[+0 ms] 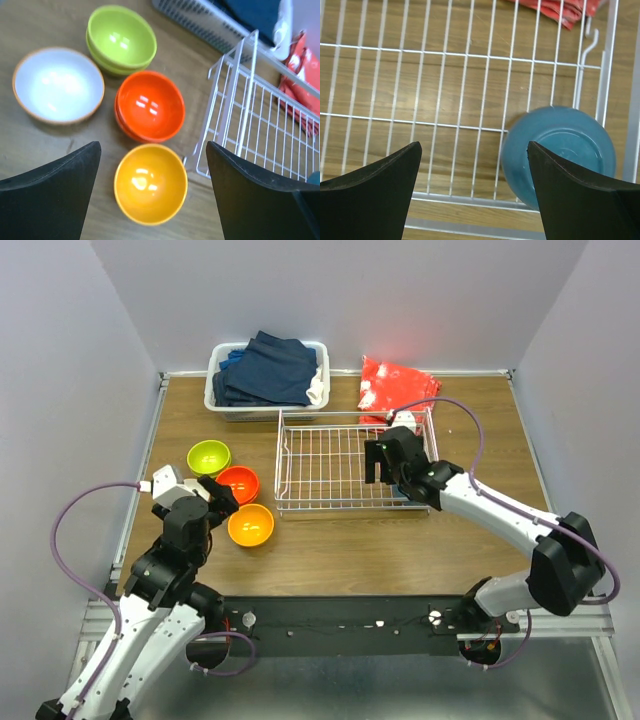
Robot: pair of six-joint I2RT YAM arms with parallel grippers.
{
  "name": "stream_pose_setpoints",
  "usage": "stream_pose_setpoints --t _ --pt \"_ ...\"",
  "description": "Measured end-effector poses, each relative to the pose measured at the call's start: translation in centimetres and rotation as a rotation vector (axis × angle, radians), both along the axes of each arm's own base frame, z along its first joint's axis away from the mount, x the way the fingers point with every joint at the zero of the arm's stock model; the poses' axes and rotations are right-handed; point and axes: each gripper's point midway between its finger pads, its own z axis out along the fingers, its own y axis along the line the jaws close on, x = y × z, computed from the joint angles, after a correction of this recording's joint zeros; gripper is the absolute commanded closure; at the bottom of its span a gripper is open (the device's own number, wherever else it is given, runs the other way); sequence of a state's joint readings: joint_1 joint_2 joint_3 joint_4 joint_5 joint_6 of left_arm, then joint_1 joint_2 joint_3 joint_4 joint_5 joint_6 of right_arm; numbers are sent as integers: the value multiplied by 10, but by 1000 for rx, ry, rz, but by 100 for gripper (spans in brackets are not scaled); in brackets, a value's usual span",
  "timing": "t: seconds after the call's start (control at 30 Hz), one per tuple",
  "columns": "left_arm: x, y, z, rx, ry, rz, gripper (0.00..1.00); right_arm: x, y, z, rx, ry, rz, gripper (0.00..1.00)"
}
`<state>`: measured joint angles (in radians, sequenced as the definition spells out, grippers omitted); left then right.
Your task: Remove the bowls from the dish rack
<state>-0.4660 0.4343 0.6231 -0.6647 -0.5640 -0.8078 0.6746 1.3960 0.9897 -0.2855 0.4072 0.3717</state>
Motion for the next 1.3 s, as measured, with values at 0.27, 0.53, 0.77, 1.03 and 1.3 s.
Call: stream_pose_setpoints --t 0.27,0.53,0.77,1.03,1.3 --pt "18 11 45 191 -170 -34 5 -12 -13 -15 -63 116 -49 6" --pt "26 33 44 251 -158 24 6 -14 -17 -37 -74 189 -84 6" --pt "27 34 42 240 -167 14 5 11 -21 -34 -10 146 -122 6" --pt "27 30 43 232 -175 -7 6 46 -29 -29 46 93 -153 6" --pt "26 28 43 227 -180 -20 5 64 -39 -28 71 76 -162 6"
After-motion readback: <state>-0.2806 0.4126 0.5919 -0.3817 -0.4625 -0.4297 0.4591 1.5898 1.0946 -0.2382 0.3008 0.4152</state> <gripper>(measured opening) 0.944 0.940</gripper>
